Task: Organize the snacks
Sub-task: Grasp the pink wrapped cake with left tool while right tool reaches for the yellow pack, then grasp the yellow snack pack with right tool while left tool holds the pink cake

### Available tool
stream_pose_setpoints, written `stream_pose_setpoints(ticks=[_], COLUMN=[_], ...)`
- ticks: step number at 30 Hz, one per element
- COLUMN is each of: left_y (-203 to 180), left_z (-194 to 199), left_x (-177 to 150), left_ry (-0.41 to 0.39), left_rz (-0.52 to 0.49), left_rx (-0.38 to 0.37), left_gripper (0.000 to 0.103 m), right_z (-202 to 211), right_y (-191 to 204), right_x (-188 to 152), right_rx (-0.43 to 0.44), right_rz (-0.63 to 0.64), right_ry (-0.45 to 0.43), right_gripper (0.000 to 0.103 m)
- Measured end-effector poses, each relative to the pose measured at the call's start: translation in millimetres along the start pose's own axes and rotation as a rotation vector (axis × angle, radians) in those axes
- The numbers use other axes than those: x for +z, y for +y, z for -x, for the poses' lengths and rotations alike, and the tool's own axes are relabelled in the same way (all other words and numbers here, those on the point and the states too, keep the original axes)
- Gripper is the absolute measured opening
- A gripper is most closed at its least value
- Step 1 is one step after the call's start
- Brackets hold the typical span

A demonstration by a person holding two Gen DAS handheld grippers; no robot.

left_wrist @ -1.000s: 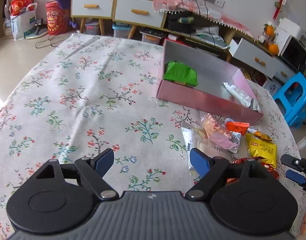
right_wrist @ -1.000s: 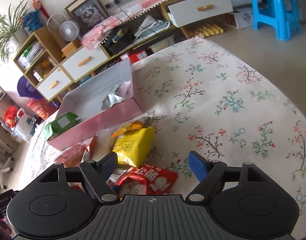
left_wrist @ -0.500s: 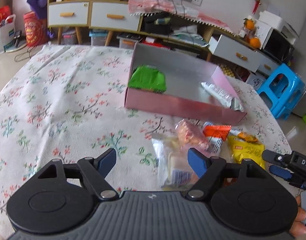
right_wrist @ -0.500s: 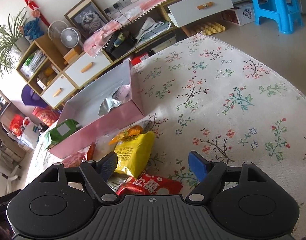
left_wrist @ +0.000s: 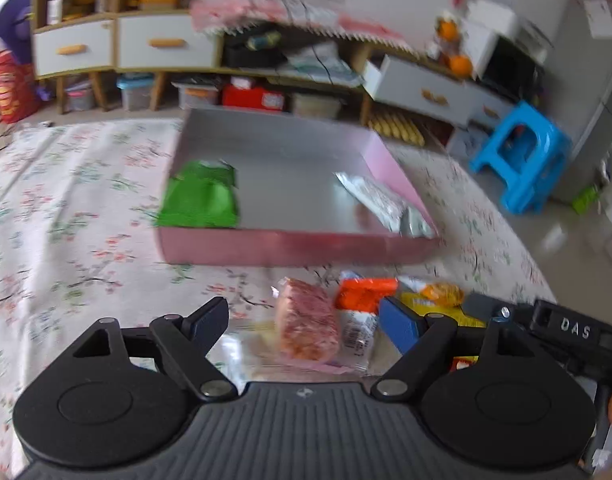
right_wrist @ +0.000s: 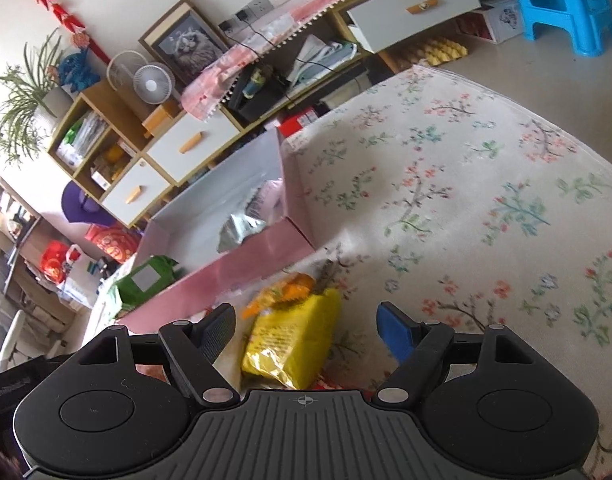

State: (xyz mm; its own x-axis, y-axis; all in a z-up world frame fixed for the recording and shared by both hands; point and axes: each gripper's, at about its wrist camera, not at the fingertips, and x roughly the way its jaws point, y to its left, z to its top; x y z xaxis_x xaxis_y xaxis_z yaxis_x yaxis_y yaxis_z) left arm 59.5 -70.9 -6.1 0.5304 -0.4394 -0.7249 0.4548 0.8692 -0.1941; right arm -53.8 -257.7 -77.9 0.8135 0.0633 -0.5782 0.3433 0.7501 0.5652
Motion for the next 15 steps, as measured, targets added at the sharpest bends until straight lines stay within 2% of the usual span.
stream_pose_setpoints(ticks=[2,4,6,9,11,15], left_y=[-6,-11,-9,-3,-1,6], left_z=[-10,-15,-20,-21,-18,-12], left_x=[-2,-6,-9,-9,-8,-5], left_ry=[0.027,0.034,0.053,0.055,0.052,0.052], left_rz=[-0.047,-0.096,-0.097,-0.072,-0.069,-0.032], left_rx=[-0.015,0.010,0.032,0.019,0.021,0.021], left_gripper=[0.066,0.064,0.052,0.045,0.044,0.042], right_z=[-4,-3,-3,-7,-11,-8], right_y=[4,7,10,12,8,8], right_x=[0,-3,-5,-5,-5,-7], right_rx=[-0.019,0.015,0.036,0.007,0.007,0.011], right_rz=[0.019,0.041,0.058,0.072,0.046,0.043], right_ry=[0.004,-0.002,0.002,0.007,0.033,0.043], right_gripper=[0.079,0.076,0.071,0.059,0.043,0.034])
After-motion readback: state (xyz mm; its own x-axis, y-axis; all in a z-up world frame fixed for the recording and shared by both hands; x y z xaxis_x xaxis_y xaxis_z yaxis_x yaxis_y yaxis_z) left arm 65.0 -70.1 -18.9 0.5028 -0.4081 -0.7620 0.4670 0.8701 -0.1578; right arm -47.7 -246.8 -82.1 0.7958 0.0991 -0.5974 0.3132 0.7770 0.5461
